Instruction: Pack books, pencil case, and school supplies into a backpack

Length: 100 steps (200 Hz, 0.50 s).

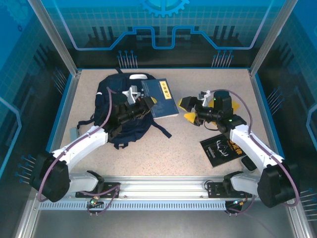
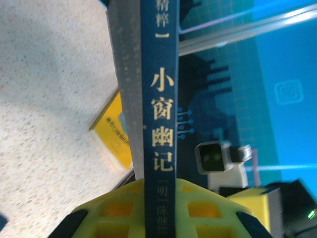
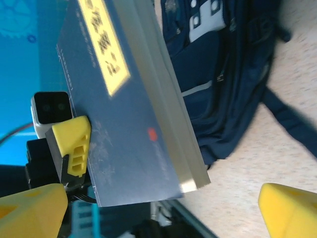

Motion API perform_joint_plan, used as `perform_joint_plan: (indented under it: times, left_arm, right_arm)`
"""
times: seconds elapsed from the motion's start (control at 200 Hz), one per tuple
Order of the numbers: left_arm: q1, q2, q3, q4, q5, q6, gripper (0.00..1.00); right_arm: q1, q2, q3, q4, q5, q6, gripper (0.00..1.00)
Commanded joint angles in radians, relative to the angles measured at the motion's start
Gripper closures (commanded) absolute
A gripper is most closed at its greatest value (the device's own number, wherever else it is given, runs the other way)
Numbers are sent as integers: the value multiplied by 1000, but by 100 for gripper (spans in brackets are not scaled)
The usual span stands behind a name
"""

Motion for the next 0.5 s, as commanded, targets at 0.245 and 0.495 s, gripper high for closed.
perform_joint_plan:
  times: [0.245, 0.495]
  left_arm:
    - [10, -22, 28, 169, -57, -187, 95]
    - [10, -46, -4, 176, -77, -218, 96]
  right_arm:
    - [157, 122, -12, 520, 152, 390, 2]
    - [181, 109, -51, 581, 271, 450, 26]
